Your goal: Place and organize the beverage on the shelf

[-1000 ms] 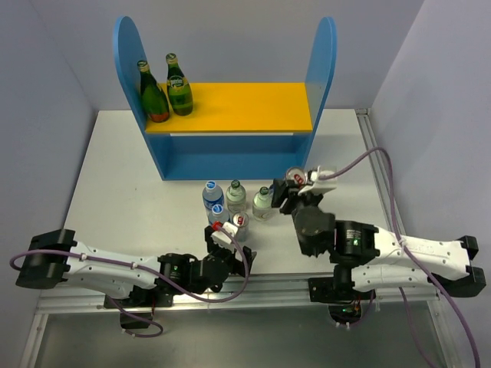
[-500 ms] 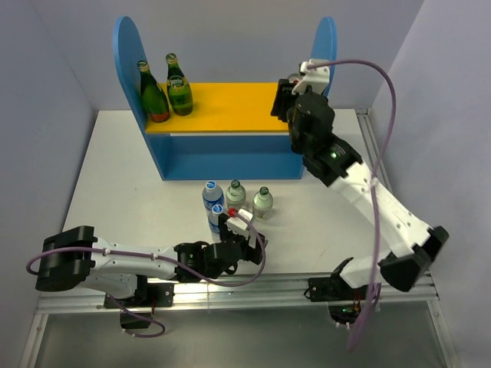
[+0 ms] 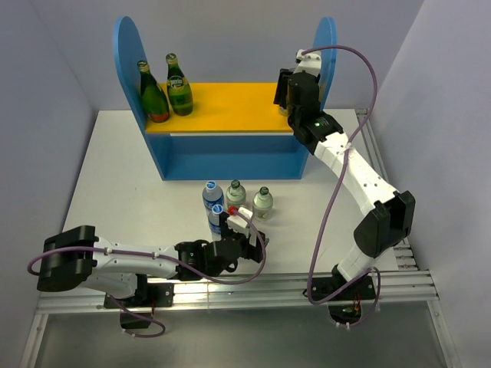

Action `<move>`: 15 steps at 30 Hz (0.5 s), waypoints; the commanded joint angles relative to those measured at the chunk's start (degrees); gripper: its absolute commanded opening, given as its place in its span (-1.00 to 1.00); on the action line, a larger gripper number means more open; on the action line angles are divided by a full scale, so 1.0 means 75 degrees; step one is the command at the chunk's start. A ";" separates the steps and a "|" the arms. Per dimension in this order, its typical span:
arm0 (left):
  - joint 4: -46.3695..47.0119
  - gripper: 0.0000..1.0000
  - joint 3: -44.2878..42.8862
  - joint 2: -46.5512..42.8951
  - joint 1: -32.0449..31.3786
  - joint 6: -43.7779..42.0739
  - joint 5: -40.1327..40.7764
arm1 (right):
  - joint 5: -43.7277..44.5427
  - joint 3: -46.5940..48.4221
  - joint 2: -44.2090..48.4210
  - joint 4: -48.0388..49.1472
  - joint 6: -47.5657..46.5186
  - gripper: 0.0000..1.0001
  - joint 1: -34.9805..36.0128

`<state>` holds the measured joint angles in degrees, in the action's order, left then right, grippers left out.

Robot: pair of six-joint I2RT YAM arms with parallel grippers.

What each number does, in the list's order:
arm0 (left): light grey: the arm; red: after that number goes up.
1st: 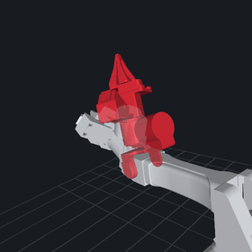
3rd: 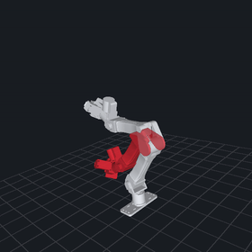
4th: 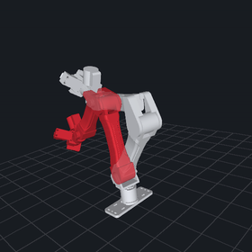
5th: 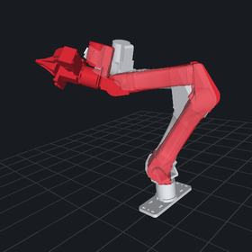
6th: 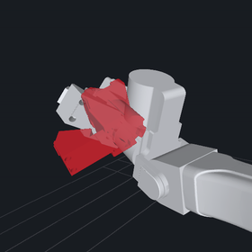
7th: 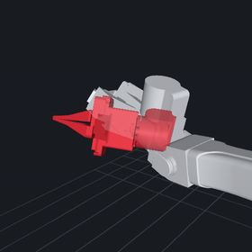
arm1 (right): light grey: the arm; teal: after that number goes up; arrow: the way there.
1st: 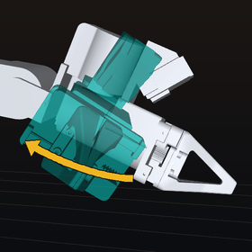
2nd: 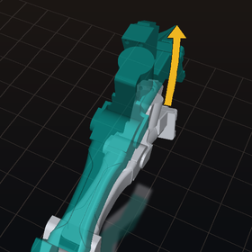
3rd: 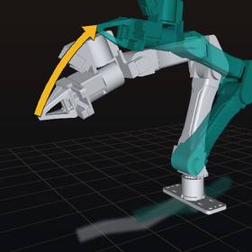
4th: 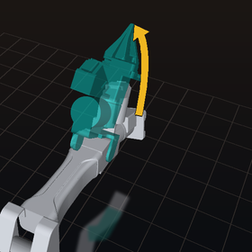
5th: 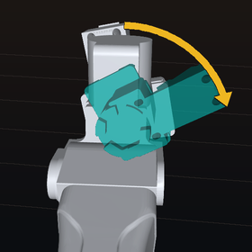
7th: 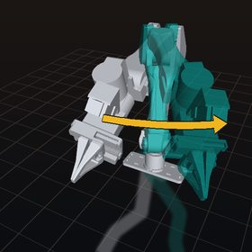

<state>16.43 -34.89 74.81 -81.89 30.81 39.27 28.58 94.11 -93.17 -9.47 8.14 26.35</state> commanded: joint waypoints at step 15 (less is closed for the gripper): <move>0.0529 0.95 -0.0246 0.0760 0.0172 0.0029 0.0214 | 0.0034 -0.0791 0.0585 0.0336 0.0496 1.00 -0.0056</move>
<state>17.87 -34.96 79.46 -81.25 30.85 38.98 27.73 90.52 -92.66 -9.19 10.17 26.57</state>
